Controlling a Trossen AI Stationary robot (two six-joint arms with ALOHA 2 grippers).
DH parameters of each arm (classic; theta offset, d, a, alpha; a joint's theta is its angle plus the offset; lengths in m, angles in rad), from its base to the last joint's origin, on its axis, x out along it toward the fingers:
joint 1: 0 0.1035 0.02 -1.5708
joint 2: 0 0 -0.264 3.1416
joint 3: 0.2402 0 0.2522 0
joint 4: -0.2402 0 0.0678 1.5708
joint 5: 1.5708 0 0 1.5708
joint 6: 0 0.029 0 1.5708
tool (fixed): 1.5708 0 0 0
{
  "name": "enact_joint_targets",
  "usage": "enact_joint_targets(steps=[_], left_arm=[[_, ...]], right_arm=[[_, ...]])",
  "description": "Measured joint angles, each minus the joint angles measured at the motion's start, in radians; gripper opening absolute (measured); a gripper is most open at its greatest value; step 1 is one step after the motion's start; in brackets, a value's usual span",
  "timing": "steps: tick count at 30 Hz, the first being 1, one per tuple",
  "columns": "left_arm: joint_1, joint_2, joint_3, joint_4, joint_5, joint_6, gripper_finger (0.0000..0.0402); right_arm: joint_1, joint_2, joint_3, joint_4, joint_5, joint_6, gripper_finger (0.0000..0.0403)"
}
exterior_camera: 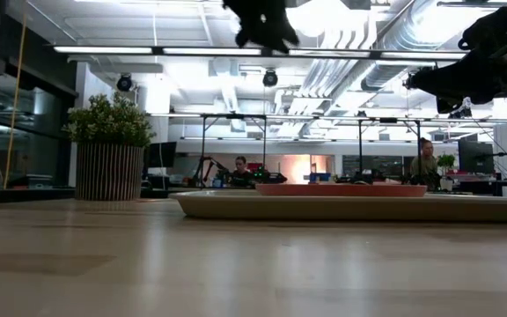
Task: Pick and place plate/cup/fork/spoon on tray
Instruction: Put the violet glass on the white serving tray at the top right of the orange plate
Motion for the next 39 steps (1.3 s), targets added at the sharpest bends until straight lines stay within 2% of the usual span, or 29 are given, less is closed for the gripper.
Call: enact_joint_targets(steps=[9, 13, 17, 19, 22, 28, 34, 37, 39], left_arm=[[-0.063, -0.401, -0.765, 0.699, 0.092, 0.002, 0.0163], [-0.104, -0.499, -1.048, 1.048, 0.094, 0.038, 0.0163], [-0.124, -0.541, -1.254, 1.376, 0.077, 0.06, 0.0163], [-0.125, -0.541, -1.304, 1.457, 0.061, 0.065, 0.0163], [-0.108, -0.541, -1.323, 1.478, 0.065, 0.076, 0.0163], [-0.077, -0.541, -1.323, 1.475, 0.242, 0.138, 0.0163], [-0.071, -0.54, -1.323, 1.483, 0.248, 0.15, 0.0163], [-0.071, -0.54, -1.323, 1.485, 0.248, 0.184, 0.0163], [-0.071, -0.545, -1.323, 1.49, 0.248, 0.196, 0.0163]], right_arm=[[0.0, 0.0, 0.0, 0.0, 0.0, 0.0, 0.0], [0.0, 0.0, 0.0, 0.0, 0.0, 0.0, 0.0], [0.0, 0.0, 0.0, 0.0, 0.0, 0.0, 0.0], [0.0, 0.0, 0.0, 0.0, 0.0, 0.0, 0.0], [0.0, 0.0, 0.0, 0.0, 0.0, 0.0, 0.0], [0.0, 0.0, 0.0, 0.0, 0.0, 0.0, 0.0], [0.0, 0.0, 0.0, 0.004, 0.002, 0.0, 0.0], [-0.002, 0.0, 0.0, 0.113, 0.052, -0.01, 0.0], [-0.002, 0.0, 0.0, 0.236, 0.061, 0.043, 0.0]])
